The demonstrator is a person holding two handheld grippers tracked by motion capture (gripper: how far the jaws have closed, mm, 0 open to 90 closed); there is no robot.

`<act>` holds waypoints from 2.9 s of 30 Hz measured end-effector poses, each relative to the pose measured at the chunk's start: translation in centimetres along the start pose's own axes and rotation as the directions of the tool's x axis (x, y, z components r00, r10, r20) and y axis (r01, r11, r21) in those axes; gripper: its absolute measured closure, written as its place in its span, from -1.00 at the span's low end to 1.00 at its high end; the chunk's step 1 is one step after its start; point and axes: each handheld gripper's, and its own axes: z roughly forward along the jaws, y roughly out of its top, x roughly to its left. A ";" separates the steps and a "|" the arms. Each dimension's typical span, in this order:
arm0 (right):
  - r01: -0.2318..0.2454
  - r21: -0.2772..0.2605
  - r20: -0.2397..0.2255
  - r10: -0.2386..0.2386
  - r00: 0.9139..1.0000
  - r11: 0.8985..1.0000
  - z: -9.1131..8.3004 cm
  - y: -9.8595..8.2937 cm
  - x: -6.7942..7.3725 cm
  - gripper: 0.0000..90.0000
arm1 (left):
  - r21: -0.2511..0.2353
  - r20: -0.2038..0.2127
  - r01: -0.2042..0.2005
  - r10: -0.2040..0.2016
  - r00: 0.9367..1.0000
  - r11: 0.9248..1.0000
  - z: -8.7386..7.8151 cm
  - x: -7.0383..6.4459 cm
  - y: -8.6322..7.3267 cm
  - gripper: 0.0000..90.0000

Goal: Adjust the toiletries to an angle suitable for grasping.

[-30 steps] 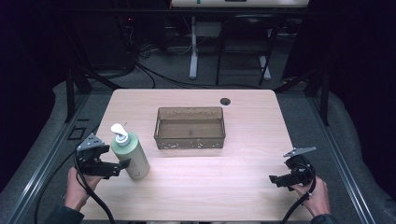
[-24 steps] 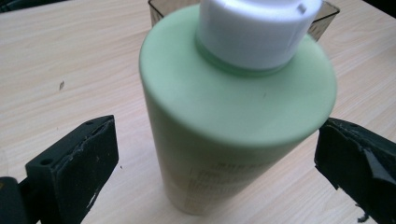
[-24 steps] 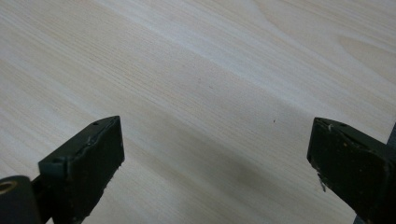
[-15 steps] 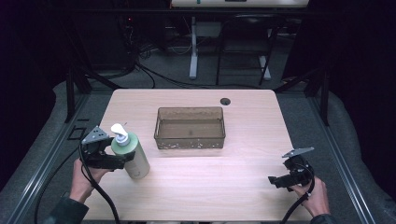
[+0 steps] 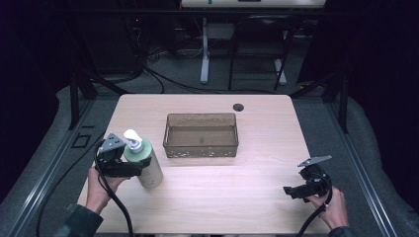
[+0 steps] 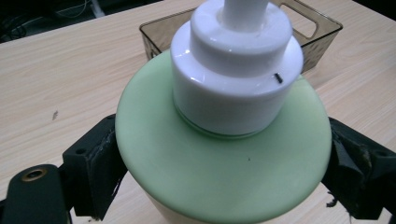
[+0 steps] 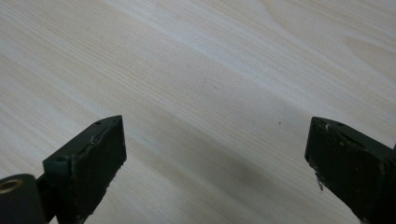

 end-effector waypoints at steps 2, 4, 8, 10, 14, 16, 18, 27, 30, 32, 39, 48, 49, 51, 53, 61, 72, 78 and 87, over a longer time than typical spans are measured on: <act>0.000 0.001 0.000 0.000 1.000 1.000 -0.1 0.0 0.0 -0.89 | 0.007 0.005 -0.005 0.005 1.000 1.000 0.4 -0.5 0.3 -0.74; -0.001 -0.003 0.003 0.001 1.000 1.000 -0.2 0.0 0.0 -0.89 | 0.009 0.007 -0.004 0.004 1.000 1.000 0.7 -1.1 0.6 -0.74; -0.002 -0.004 -0.002 0.002 1.000 1.000 -0.2 0.0 0.1 -0.89 | 0.009 0.013 -0.010 0.010 1.000 1.000 1.4 -2.0 1.1 -0.74; 0.005 -0.002 -0.002 -0.005 1.000 1.000 -0.1 0.1 0.0 -0.89 | 0.014 0.016 -0.012 0.012 1.000 1.000 1.8 -2.5 1.4 -0.74; 0.005 -0.001 -0.005 -0.005 1.000 1.000 -0.1 0.1 0.0 -0.89 | 0.024 0.038 -0.030 0.029 0.999 0.999 2.3 -3.0 1.8 -0.75; 0.001 0.001 -0.010 -0.001 1.000 1.000 -0.1 0.0 0.0 -0.89 | 0.042 0.067 -0.056 0.053 0.996 0.998 2.4 -2.7 2.1 -0.76; 0.003 0.002 -0.010 -0.003 1.000 1.000 -0.1 0.0 0.0 -0.89 | 0.054 0.079 -0.061 0.057 0.995 0.997 2.4 -2.6 2.1 -0.80; 0.000 0.000 -0.011 0.000 1.000 1.000 -0.2 -0.1 -0.1 -0.88 | 0.016 0.128 -0.088 0.085 0.988 0.996 0.5 -1.5 3.1 -0.96; 0.004 -0.001 -0.009 -0.004 1.000 1.000 -0.2 -0.1 -0.1 -0.88 | 0.014 0.156 -0.110 0.106 0.982 0.994 0.1 -1.2 3.4 -0.89; 0.004 0.000 -0.011 -0.004 1.000 1.000 -0.2 -0.1 -0.1 -0.88 | 0.016 0.175 -0.123 0.118 0.977 0.992 0.2 -1.0 3.3 -0.83; 0.001 0.003 -0.017 -0.001 1.000 1.000 -0.1 -0.1 0.0 -0.87 | 0.029 0.220 -0.157 0.147 0.964 0.987 1.3 -0.7 3.3 -0.74; 0.008 0.005 -0.020 -0.008 1.000 1.000 -0.1 0.0 0.0 -0.86 | 0.022 0.147 -0.141 0.136 0.980 0.990 1.6 -2.4 3.3 -0.73; 0.008 0.005 -0.020 -0.008 1.000 1.000 -0.1 0.0 0.0 -0.86 | 0.022 0.131 -0.134 0.130 0.983 0.991 1.7 -2.8 3.3 -0.73; 0.008 0.004 -0.023 -0.008 1.000 1.000 -0.1 0.0 0.0 -0.86 | 0.025 0.097 -0.117 0.114 0.989 0.993 1.9 -3.5 3.4 -0.73; 0.012 0.006 -0.022 -0.011 1.000 1.000 0.0 0.0 0.0 -0.86 | 0.030 0.079 -0.121 0.119 0.990 0.992 2.0 -4.2 3.5 -0.73; 0.012 0.000 -0.022 -0.012 1.000 1.000 -0.3 0.0 0.1 -0.85 | 0.077 0.088 -0.138 0.131 0.987 0.987 2.0 -3.7 3.8 -0.84; 0.027 0.004 -0.026 -0.027 0.999 1.000 -0.3 0.0 0.1 -0.83 | 0.063 0.178 -0.272 0.257 0.950 0.960 -0.8 -2.0 6.7 -0.94; 0.034 0.007 -0.035 -0.034 0.999 0.999 -0.3 0.1 0.2 -0.83 | 0.078 0.221 -0.379 0.355 0.908 0.922 -1.6 -1.6 9.6 -0.93; 0.043 0.013 -0.039 -0.042 0.998 0.999 -0.2 0.0 0.2 -0.81 | 0.118 0.296 -0.500 0.450 0.843 0.858 -0.4 -2.4 11.9 -0.49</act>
